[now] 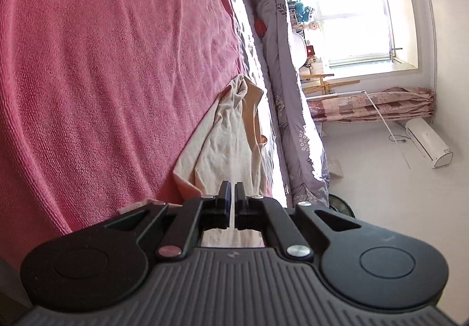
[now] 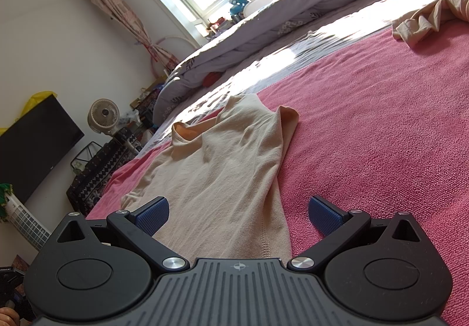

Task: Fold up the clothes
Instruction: 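Grasp the shirt's side edge with the left gripper, then open the left gripper and release the shirt's side edge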

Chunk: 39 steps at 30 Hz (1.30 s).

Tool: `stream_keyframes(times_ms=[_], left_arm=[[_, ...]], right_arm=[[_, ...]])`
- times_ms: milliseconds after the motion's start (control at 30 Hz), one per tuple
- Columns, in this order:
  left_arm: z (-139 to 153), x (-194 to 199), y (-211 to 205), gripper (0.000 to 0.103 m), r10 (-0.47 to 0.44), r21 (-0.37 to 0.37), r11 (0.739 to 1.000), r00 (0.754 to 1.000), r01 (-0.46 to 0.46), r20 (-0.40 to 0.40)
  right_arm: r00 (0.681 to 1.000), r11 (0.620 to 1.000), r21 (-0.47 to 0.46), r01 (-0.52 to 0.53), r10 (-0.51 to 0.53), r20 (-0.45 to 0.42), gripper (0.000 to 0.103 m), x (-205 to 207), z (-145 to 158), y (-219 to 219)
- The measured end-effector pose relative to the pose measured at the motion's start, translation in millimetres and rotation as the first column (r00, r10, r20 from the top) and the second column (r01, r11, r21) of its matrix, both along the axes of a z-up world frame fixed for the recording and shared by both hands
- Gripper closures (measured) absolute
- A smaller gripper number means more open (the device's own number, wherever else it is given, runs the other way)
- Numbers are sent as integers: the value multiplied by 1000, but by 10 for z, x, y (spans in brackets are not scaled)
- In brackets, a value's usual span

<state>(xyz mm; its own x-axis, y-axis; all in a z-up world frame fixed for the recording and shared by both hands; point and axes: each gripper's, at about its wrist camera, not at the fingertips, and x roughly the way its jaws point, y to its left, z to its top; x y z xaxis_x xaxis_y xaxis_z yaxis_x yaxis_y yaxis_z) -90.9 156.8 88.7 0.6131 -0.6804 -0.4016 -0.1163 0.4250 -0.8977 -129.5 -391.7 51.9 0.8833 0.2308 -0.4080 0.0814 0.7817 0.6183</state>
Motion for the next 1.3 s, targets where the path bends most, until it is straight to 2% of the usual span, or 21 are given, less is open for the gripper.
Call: stream_keyframes(times_ms=[100,167,200,233,267,300,367,400,433,467,500,567,633,767,833,933,1000,1100,1167,1200,1300], left_arm=[[-7,-36,-44,103,-16,159,987,999,22,-41],[33,-133,-17,101,-5,238,971,1000,7,-10],[62,-162,3,98,1,243,970,1000,-3,7],[104,-176,20,92,3,269,963,1000,-8,20],[147,-188,34,71,2,296,955,999,-12,33],[195,-181,10,60,-27,324,946,998,10,49],[291,-167,-38,45,-87,381,923,993,50,79],[337,-160,-62,40,-118,408,910,989,70,92],[354,-158,-86,32,-161,412,905,982,108,96],[367,-150,-124,28,-205,422,895,974,145,98],[376,-144,-192,26,-248,451,874,964,181,94],[384,-158,-296,24,-299,544,812,951,211,78],[453,-202,-440,24,-335,639,740,939,209,81],[534,-361,-585,31,-373,793,586,924,168,80],[565,-434,-511,31,-379,820,551,922,155,81],[595,-527,-390,31,-419,864,471,907,179,41],[596,-586,-364,32,-481,868,441,877,228,14],[589,-629,-526,31,-585,875,391,811,285,-4],[574,-635,-639,28,-612,883,377,791,279,12],[549,-600,-702,27,-608,884,379,794,273,15],[499,-491,-836,23,-581,870,420,813,257,40]], right_arm=[[1000,1000,1,0,0,0,0,3,1,1],[1000,1000,2,0,0,1,0,2,1,-4],[1000,1000,3,0,0,2,0,0,1,-7],[1000,1000,4,0,0,2,0,0,0,-8],[1000,1000,4,0,0,2,0,1,-1,-8],[1000,1000,4,1,-1,2,0,1,-1,-9],[1000,1000,4,1,-1,2,0,0,-4,-9],[1000,1000,3,1,-1,2,0,-1,-5,-9],[1000,1000,3,1,-1,1,0,-1,-6,-8],[1000,1000,2,1,-1,1,0,-1,-5,-7],[1000,1000,1,1,-1,0,0,0,-5,-6],[1000,1000,-1,1,-1,-1,0,0,-4,-3],[1000,1000,-2,1,-1,-1,0,0,-4,-1],[1000,1000,-2,1,-1,-2,0,0,1,2],[1000,1000,-2,1,-1,-2,0,2,3,3],[1000,1000,-1,1,-1,-1,0,-1,2,4],[1000,1000,-1,2,-2,0,0,-3,2,5],[1000,1000,0,2,-2,0,0,-6,1,5],[1000,1000,0,2,-2,1,0,-8,1,6],[1000,1000,0,2,-2,1,0,-9,0,6],[1000,1000,0,2,-2,1,0,-11,0,7]])
